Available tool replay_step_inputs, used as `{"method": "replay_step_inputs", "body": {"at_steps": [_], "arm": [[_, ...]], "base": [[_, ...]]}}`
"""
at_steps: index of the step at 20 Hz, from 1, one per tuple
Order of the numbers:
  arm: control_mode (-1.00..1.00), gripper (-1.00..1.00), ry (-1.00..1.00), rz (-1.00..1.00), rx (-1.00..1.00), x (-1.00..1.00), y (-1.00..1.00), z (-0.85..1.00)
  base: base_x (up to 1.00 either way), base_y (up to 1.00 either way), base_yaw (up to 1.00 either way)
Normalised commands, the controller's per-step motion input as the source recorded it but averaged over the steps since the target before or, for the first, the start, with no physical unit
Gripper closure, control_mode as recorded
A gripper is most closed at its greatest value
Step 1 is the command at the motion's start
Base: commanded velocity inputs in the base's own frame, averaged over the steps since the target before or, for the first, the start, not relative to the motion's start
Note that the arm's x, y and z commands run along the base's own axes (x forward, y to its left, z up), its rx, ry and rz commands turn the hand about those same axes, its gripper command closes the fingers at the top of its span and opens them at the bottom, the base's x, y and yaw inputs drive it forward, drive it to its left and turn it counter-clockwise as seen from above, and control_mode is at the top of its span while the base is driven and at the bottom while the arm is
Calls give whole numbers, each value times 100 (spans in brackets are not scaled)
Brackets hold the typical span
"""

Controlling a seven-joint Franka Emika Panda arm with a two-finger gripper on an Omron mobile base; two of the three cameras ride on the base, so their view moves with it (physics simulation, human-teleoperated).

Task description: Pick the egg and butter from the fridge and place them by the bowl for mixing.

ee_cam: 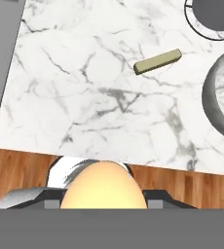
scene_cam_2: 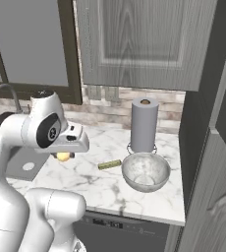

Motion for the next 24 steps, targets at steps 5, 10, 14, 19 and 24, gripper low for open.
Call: {"method": "replay_step_inputs", "body": {"at_steps": [5, 10, 14, 19, 24], "arm": [[-100, 100, 0, -1, 0, 18, -51, -30], [-100, 100, 0, 0, 0, 31, -58, -31], [-100, 100, -2, 0, 0, 42, -43, -33], [-100, 100, -2, -3, 2, 48, -20, -24], [-100, 100, 0, -29, 11, 36, 0, -30]], "base": [[0, 0, 0], [0, 0, 0], [0, 0, 0], [0, 0, 0], [0, 0, 0]]}}
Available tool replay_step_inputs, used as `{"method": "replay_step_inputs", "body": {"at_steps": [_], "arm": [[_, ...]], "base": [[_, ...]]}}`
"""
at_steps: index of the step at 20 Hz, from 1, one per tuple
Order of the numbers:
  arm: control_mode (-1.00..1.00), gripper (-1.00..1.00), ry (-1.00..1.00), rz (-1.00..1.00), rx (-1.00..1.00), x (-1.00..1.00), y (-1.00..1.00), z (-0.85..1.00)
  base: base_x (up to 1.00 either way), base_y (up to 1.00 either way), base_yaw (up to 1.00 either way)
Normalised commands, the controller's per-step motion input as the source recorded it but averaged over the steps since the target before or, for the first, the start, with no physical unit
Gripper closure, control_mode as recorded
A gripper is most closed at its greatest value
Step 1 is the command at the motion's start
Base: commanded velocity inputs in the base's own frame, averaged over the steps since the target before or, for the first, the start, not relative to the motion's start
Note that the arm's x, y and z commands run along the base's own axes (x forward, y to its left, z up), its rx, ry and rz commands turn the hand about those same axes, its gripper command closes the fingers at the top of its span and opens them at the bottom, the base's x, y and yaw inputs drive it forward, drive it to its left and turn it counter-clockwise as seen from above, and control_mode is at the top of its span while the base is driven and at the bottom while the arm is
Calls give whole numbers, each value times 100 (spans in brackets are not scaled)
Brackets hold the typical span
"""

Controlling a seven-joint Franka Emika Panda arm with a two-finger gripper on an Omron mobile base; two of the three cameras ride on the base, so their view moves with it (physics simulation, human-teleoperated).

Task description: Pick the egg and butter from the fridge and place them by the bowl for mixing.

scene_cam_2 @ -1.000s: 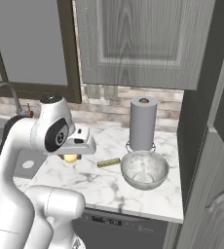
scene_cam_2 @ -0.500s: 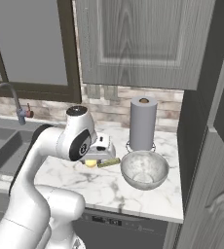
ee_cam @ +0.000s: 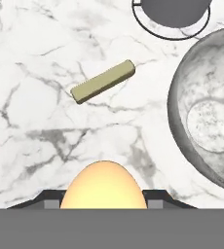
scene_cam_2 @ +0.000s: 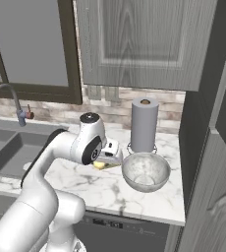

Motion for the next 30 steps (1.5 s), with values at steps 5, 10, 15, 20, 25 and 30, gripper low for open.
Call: {"method": "replay_step_inputs", "body": {"at_steps": [5, 10, 15, 20, 25, 30], "arm": [[-100, 100, 0, -41, 9, 20, 0, -32], [-100, 100, 0, -41, 1, 15, 0, -40], [-100, 100, 0, -39, 0, 6, 0, -40], [-100, 100, -1, -24, 3, 10, -3, -37], [-100, 100, 0, -23, 1, 20, -5, -38], [-100, 100, 0, -22, 2, 26, -5, -33]], "base": [[0, 0, 0], [0, 0, 0], [0, 0, 0], [0, 0, 0], [0, 0, 0], [0, 0, 0]]}}
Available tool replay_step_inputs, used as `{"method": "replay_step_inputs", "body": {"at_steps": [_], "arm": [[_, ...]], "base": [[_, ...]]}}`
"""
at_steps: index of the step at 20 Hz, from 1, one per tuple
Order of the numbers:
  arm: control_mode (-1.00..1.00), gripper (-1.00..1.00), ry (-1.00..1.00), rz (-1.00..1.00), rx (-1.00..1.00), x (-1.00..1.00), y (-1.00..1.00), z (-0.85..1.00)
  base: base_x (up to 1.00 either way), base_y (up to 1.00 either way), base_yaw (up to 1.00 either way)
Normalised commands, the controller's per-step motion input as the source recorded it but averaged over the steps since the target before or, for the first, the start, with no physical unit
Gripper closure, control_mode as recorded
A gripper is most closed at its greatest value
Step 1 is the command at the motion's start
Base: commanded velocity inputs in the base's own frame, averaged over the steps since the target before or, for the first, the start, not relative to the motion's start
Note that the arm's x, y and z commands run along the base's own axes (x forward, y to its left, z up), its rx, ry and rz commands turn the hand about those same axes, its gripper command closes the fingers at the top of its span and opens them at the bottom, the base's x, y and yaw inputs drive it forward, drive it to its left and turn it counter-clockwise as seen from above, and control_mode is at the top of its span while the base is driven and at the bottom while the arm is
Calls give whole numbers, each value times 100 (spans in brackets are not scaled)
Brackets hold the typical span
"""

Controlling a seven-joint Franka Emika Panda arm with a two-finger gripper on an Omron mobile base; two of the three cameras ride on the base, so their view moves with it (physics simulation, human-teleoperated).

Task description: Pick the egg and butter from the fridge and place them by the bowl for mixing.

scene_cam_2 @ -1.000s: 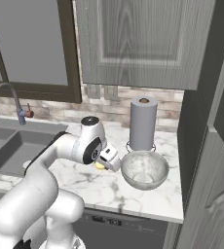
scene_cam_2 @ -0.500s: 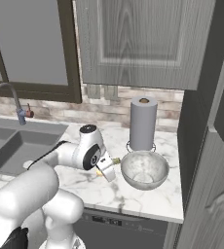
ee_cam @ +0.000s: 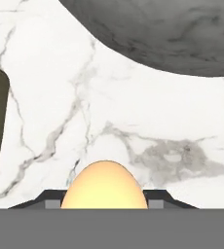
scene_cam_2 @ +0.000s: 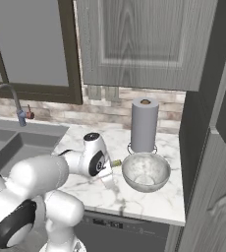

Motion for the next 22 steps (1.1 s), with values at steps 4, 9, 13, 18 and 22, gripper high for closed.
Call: {"method": "replay_step_inputs", "body": {"at_steps": [4, 9, 13, 18, 22], "arm": [[-100, 100, 0, -18, 3, 19, -6, -27], [-100, 100, 0, -14, 5, 15, -11, -24], [-100, 100, 0, -11, 5, 13, -15, -24], [-100, -100, 0, -7, 5, 3, -13, -26], [-100, -100, 0, -4, 6, 0, -15, -23]], "base": [[0, 0, 0], [0, 0, 0], [0, 0, 0], [0, 0, 0], [0, 0, 0]]}}
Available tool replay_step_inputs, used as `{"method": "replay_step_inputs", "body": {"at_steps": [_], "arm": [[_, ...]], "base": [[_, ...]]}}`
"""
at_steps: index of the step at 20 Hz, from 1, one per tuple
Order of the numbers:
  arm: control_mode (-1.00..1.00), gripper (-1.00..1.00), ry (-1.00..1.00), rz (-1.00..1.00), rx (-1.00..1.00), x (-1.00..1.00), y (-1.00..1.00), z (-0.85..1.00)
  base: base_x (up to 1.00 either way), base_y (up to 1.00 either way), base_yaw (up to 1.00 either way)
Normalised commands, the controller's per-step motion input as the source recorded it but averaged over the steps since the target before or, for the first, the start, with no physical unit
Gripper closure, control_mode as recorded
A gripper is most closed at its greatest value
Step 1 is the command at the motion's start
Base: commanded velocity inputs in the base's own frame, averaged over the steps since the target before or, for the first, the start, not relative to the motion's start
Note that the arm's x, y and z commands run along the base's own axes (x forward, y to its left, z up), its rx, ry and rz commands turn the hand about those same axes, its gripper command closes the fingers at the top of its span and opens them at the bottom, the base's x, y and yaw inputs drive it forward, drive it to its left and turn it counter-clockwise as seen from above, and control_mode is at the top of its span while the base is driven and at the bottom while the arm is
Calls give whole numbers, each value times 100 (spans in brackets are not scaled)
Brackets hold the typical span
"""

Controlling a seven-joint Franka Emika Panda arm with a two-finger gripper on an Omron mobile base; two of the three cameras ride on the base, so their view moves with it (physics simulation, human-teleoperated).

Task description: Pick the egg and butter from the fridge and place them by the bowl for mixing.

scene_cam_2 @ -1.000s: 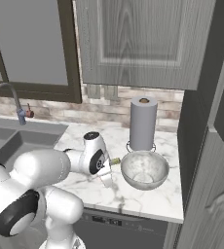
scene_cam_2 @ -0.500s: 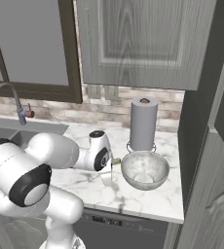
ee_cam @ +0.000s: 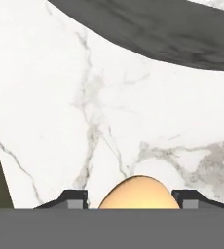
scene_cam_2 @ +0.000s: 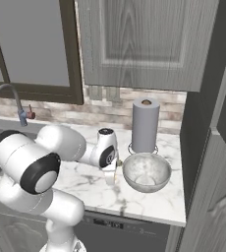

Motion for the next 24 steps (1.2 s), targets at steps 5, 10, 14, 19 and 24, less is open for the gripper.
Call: {"method": "replay_step_inputs", "body": {"at_steps": [5, 10, 14, 19, 24], "arm": [[-100, -100, 0, 0, 3, -10, -16, -3], [-100, -100, -1, 0, 0, -14, -3, 15], [-100, -100, 0, 0, 4, -14, -4, 14], [-100, -100, 1, 0, 7, -4, 0, 11], [-100, -100, 0, 0, 6, 0, 0, 0]], "base": [[0, 0, 0], [0, 0, 0], [0, 0, 0], [0, 0, 0], [0, 0, 0]]}}
